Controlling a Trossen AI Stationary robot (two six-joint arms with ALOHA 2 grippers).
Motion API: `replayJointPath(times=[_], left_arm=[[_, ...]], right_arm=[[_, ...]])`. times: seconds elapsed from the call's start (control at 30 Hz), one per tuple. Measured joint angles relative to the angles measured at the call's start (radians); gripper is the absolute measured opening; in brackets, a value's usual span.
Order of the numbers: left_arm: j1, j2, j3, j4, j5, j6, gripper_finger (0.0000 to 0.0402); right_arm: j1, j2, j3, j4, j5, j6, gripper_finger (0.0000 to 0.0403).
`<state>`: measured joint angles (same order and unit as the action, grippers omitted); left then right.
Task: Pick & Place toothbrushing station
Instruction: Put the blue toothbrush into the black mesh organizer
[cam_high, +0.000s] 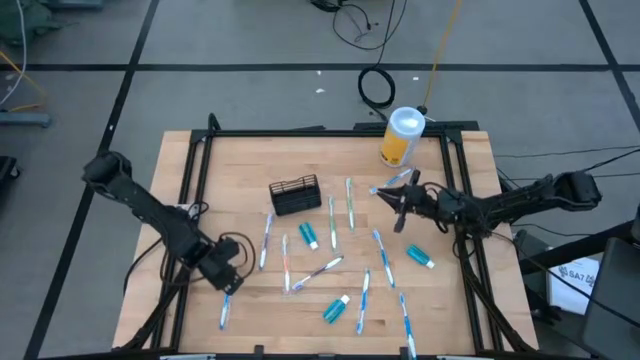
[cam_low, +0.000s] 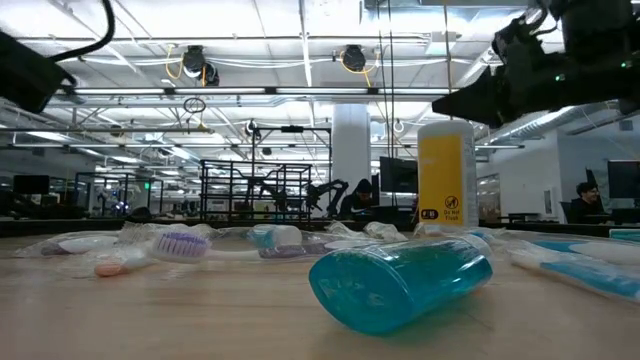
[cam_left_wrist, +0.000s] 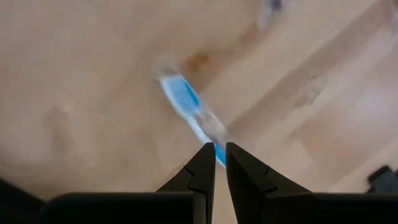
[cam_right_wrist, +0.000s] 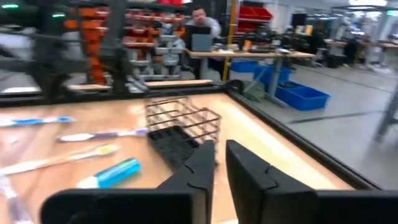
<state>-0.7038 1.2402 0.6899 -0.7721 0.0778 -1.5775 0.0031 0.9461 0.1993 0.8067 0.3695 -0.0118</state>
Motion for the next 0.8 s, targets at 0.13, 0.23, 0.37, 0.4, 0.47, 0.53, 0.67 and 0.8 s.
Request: replayJointPath(times=[0.13,0.23,0.37,0.4,0.47,0.53,0.67,0.8], left_arm=[[-0.056,0.037,0.000,0.033,0.060,-0.069,0.0042],[-0.087,0.043,0.000,0.045,0.054,-0.126,0.0042],[-0.114,0.043,0.000,0.044,0.009,-0.194,0.0048],[-0.119,0.043,0.000,0.042,-0.001,-0.200,0.0054],[-0.122,0.043,0.000,0.037,-0.013,-0.205,0.0073],[-0.122,0.043,0.000,0.026,-0.037,-0.206,0.0098],[-0.122,0.043,0.000,-0.005,-0.119,-0.209,0.0151],[-0.120,0.043,-0.001,-0.016,-0.198,-0.215,0.0187]], right_arm=[[-0.066,0.003,0.000,-0.002,-0.003,0.029,0.0080],[-0.101,0.002,0.000,-0.002,-0.006,0.028,0.0102],[-0.139,0.002,0.001,0.005,-0.007,0.027,0.0121],[-0.147,0.002,0.001,0.004,-0.007,0.027,0.0125],[-0.163,0.002,0.001,0.005,-0.007,0.027,0.0129],[-0.178,0.002,0.001,0.005,-0.008,0.027,0.0132],[-0.201,0.002,0.001,0.005,-0.008,0.027,0.0132],[-0.211,0.002,0.001,0.005,-0.008,0.027,0.0132]])
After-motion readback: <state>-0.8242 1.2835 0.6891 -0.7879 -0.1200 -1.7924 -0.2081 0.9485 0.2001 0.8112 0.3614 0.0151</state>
